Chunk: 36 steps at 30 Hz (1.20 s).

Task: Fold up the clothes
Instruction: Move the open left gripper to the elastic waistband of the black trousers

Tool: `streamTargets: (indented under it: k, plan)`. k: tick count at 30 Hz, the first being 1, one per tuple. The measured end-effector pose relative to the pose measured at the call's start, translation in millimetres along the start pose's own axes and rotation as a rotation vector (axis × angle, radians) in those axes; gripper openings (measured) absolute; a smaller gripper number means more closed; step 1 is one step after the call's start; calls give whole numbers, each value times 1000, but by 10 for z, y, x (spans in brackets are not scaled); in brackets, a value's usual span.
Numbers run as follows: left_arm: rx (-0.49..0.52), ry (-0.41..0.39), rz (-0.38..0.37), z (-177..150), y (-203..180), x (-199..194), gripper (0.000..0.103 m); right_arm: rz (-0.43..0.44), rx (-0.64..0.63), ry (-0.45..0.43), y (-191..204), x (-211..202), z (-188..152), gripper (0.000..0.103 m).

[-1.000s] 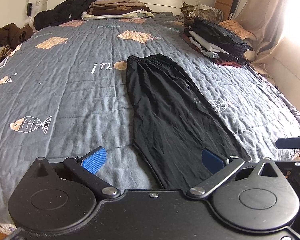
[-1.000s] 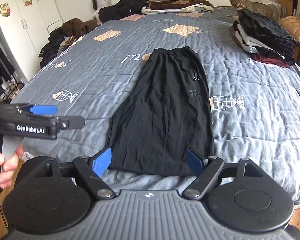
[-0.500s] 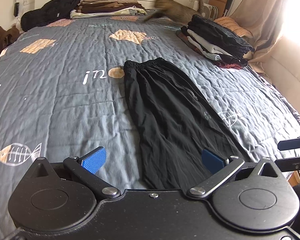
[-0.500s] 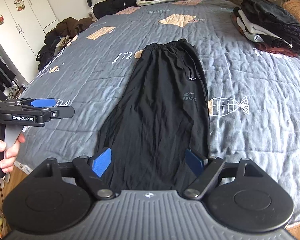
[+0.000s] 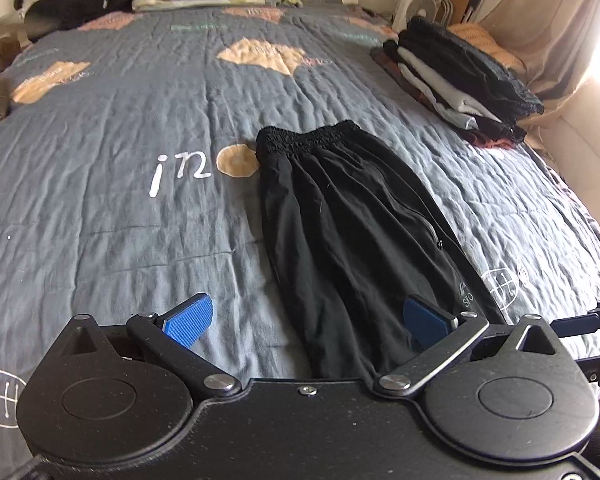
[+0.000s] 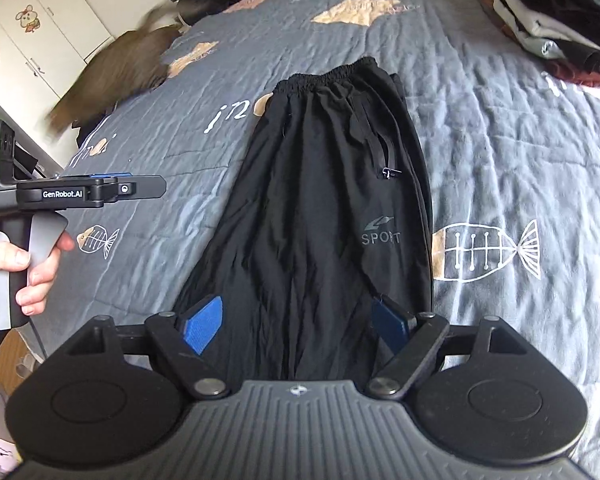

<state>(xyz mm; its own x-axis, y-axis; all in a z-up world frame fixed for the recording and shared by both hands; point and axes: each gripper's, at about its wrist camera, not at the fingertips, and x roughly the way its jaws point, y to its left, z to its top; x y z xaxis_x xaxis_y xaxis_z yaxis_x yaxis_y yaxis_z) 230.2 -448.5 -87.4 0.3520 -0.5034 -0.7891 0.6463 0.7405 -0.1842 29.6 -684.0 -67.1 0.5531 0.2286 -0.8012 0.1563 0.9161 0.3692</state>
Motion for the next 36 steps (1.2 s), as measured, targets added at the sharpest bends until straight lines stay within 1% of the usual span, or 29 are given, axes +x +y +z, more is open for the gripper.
streamTargets:
  k: [5,9,13,17,20,22,27,31,36]
  plan:
    - [-9,61,-18,358,-10,-221,103,-12,85,71,13,-318,209,82]
    - [-2,102,-8,642,-91,-495,103,-40,174,127,135,-688,420,82]
    - [-22,155,-11,900,-128,-813,103,-95,221,146,384,-1094,644,81]
    - [-75,197,-35,1138,-95,-1114,103,-120,243,148,696,-1359,857,82]
    - [-59,239,-23,1279,-100,-1243,103,-137,259,150,933,-1551,1016,81]
    - [-25,273,-27,1368,-118,-1313,103,-136,269,163,1071,-1590,1088,81]
    - [91,292,-2,1509,-142,-1472,103,-163,282,175,1361,-1636,1165,81]
    - [120,331,-2,1502,-77,-1546,103,-175,284,189,1563,-1648,1193,81]
    - [150,363,-15,1416,41,-1609,103,-213,271,219,1736,-1623,1212,81]
